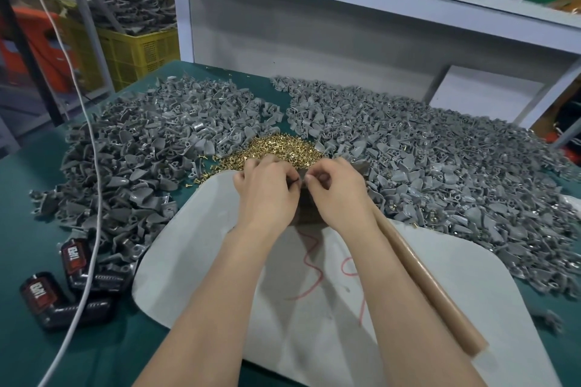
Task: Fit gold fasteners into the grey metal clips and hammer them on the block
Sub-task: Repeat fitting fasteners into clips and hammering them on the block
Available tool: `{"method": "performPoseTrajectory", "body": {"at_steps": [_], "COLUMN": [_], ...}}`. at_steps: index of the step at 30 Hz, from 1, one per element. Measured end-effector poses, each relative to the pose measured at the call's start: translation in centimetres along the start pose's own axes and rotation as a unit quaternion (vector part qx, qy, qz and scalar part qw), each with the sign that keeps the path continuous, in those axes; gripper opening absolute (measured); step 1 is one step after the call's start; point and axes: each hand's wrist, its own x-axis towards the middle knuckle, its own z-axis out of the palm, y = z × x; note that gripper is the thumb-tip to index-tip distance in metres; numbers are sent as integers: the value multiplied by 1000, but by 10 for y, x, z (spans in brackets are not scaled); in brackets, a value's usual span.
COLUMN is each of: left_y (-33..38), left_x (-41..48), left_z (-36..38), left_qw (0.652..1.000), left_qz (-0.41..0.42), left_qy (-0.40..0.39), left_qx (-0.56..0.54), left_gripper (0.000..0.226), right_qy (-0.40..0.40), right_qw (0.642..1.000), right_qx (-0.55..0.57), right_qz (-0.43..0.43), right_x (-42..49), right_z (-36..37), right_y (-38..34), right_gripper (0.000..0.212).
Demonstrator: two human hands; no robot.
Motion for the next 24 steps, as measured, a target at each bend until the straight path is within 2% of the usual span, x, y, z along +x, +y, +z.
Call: {"method": "performPoseTrajectory", "body": {"at_steps": [7, 14, 19, 24], "left_y": [1, 2, 2, 2], "left_x": [-1, -1, -2, -2], "left_z": [-2, -2, -4, -4], "left_qw": [1000, 1000, 1000, 1000], "left_qz": [3, 13, 11, 9], "left_qy": [3, -4, -2, -1], "left_qx": [-8, 3, 4, 1], "left_gripper": [10, 13, 11, 7], "right_qy": [-9, -53, -38, -59], "right_qw": [999, 992, 998, 997], "right_qx": [9, -112, -34, -16], "right_qz": [50, 8, 44, 56], "right_x": [2, 7, 5, 6], "right_z": [0, -3, -5, -6], "right_y": [-3, -14, -8, -7], "right_gripper": [13, 7, 7, 8]}}
